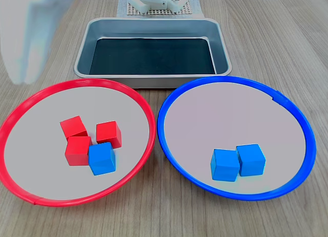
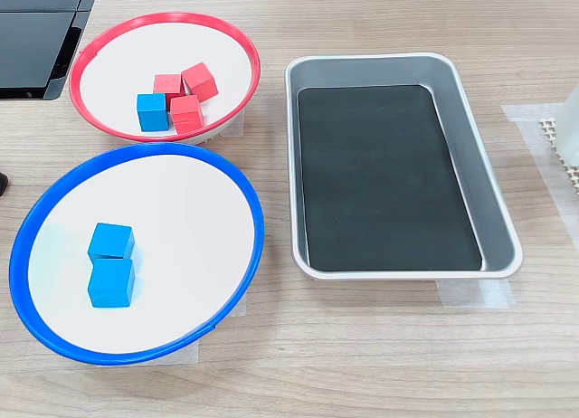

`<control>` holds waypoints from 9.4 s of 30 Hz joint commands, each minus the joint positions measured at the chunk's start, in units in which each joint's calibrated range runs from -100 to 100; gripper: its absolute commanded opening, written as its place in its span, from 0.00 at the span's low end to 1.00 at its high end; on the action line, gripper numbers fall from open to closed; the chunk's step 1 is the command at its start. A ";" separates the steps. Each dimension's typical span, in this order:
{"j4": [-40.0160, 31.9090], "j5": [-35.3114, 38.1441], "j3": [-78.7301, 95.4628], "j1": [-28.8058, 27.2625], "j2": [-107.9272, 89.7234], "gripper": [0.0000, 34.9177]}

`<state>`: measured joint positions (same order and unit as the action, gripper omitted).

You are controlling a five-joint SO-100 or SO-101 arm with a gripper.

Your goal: Relocate any blue block in the red dish to the blue dish, correcting any misplacements.

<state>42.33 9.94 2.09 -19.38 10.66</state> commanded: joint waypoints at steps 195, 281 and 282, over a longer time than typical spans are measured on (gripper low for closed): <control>8.14 -8.94 3.97 28.75 -3.11 0.01; -18.60 -4.35 54.95 20.18 -53.43 0.01; -18.27 -4.74 58.40 19.80 -56.93 0.01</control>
<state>24.80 5.69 50.73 1.33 -34.02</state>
